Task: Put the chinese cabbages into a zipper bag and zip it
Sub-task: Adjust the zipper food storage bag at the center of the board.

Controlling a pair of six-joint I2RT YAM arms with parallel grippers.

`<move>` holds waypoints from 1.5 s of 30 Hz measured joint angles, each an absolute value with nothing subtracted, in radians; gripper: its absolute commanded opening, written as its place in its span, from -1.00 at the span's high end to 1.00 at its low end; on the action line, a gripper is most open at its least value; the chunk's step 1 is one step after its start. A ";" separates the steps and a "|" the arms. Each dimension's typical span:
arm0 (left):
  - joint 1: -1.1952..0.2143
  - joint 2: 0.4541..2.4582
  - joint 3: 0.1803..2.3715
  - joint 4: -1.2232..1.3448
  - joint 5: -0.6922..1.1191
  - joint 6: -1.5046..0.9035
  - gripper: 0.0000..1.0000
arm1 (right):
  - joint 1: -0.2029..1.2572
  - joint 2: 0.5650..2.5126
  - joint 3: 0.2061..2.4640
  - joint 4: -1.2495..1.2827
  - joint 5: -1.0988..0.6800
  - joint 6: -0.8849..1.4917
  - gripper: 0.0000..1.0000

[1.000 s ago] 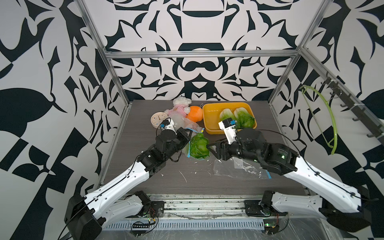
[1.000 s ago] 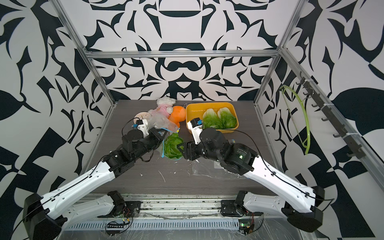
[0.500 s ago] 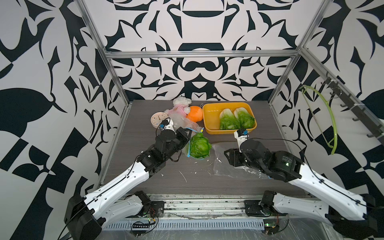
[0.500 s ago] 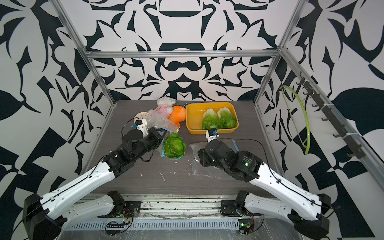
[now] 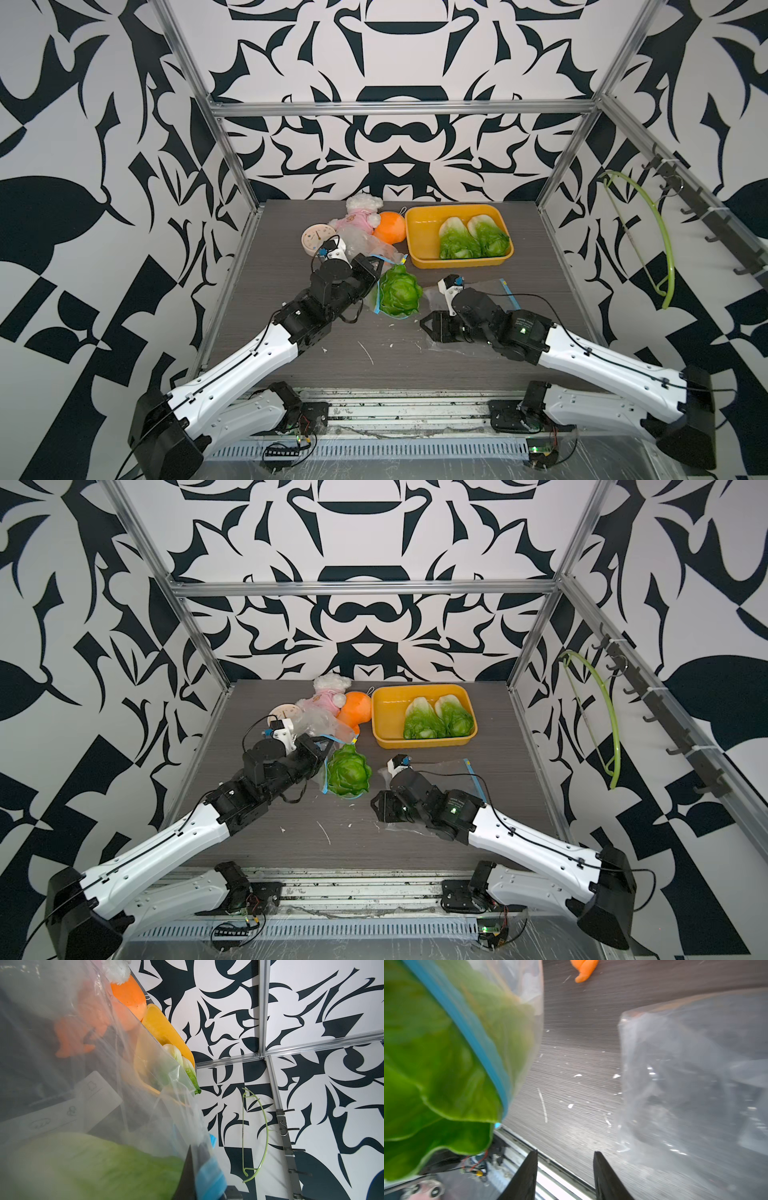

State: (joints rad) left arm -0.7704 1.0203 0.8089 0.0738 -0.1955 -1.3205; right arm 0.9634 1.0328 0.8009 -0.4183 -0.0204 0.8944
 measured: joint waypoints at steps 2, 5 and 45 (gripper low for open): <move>-0.770 1.020 0.809 0.079 -0.195 -1.321 1.00 | 0.962 1.032 0.773 -0.361 -0.040 0.925 0.16; -0.770 1.021 0.809 0.087 -0.195 -1.324 1.00 | 0.956 1.010 0.729 -0.289 -0.059 0.965 0.17; -0.770 1.024 0.797 0.153 -0.189 -1.403 1.00 | 0.874 1.062 0.561 0.257 -0.175 1.276 0.49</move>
State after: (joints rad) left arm -0.7696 1.0245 0.7967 0.1528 -0.1890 -1.4029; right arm 0.8738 1.0622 0.5606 0.2573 -0.1749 1.2758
